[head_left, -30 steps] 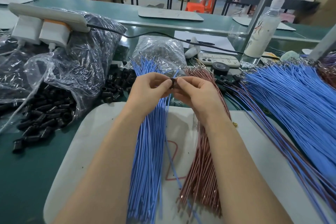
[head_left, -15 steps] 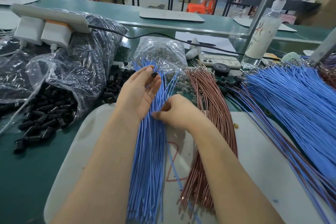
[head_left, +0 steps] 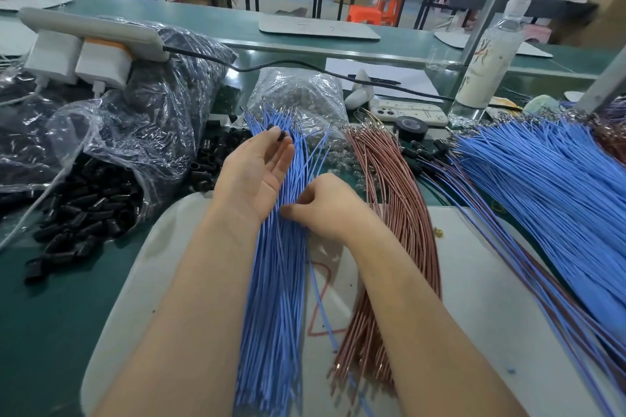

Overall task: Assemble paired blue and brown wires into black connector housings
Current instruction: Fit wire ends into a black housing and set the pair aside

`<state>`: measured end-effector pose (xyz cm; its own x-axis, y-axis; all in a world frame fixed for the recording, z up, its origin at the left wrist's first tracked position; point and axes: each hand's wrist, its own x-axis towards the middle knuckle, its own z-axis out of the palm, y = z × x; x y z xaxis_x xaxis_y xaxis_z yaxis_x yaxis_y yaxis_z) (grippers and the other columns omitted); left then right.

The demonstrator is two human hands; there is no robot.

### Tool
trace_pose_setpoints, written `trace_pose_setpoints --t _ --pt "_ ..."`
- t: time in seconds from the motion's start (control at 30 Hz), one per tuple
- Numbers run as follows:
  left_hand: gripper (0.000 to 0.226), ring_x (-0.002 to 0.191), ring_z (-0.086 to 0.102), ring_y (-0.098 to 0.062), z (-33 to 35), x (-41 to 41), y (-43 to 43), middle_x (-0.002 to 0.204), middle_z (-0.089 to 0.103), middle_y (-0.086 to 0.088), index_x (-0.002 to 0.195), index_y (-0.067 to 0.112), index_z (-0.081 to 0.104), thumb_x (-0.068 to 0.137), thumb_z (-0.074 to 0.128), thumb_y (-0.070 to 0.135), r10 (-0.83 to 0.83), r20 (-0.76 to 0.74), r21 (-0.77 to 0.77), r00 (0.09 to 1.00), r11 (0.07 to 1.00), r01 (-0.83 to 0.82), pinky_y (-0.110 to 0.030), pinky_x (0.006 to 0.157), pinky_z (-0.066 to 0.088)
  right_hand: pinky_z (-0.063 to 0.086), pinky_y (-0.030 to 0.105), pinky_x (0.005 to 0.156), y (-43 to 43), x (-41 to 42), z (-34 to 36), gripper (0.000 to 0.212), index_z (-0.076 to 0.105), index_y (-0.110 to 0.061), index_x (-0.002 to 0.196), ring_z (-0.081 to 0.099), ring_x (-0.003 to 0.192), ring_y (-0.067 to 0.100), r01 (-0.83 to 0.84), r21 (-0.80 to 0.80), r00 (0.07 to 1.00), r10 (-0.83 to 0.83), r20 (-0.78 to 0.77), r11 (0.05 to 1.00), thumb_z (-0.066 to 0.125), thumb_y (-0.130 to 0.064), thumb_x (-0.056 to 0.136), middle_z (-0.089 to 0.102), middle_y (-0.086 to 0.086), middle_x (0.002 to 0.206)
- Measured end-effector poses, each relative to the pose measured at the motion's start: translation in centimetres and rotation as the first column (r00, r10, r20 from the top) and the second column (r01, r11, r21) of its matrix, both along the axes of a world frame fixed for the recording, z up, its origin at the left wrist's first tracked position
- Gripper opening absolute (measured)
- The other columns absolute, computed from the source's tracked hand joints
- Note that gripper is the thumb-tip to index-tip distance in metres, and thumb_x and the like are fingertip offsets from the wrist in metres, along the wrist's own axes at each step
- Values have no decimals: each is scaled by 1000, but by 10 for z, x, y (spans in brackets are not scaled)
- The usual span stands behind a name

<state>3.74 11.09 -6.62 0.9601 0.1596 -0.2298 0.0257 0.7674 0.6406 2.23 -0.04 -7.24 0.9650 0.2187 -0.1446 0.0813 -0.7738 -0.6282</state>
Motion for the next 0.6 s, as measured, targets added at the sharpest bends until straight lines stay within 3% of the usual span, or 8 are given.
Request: trace_pose_setpoints --t 0.17,0.33,0.47,0.6 --pt "7 58 64 -7 0 0 -1 71 61 -5 82 3 59 90 58 2 -5 5 18 1000 1000 5 -15 57 53 38 27 55 -2 3 -1 36 68 5 87 49 60 17 21 61 999 -18 -44 998 69 -31 82 55 7 68" --pt "9 58 64 -7 1 0 -1 70 63 -5 80 3 61 89 58 2 -23 7 31 1000 999 23 -14 57 52 39 29 59 -14 4 3 25 58 -16 67 45 52 11 27 249 993 2 -114 968 68 -26 88 57 -1 59" --pt "7 59 64 -7 0 -1 -3 71 63 -5 82 3 61 89 59 3 -21 2 30 1000 999 21 -15 57 53 41 26 56 -6 2 2 32 63 -15 68 50 56 11 21 100 998 -15 -64 995 70 -43 82 61 -1 63" --pt "5 60 64 -7 -1 0 -4 72 63 -5 84 3 61 89 59 2 -15 5 33 1000 999 15 -15 57 53 45 28 63 -1 1 2 28 63 -14 64 54 62 15 12 112 997 -3 -81 994 71 -33 83 64 5 70"
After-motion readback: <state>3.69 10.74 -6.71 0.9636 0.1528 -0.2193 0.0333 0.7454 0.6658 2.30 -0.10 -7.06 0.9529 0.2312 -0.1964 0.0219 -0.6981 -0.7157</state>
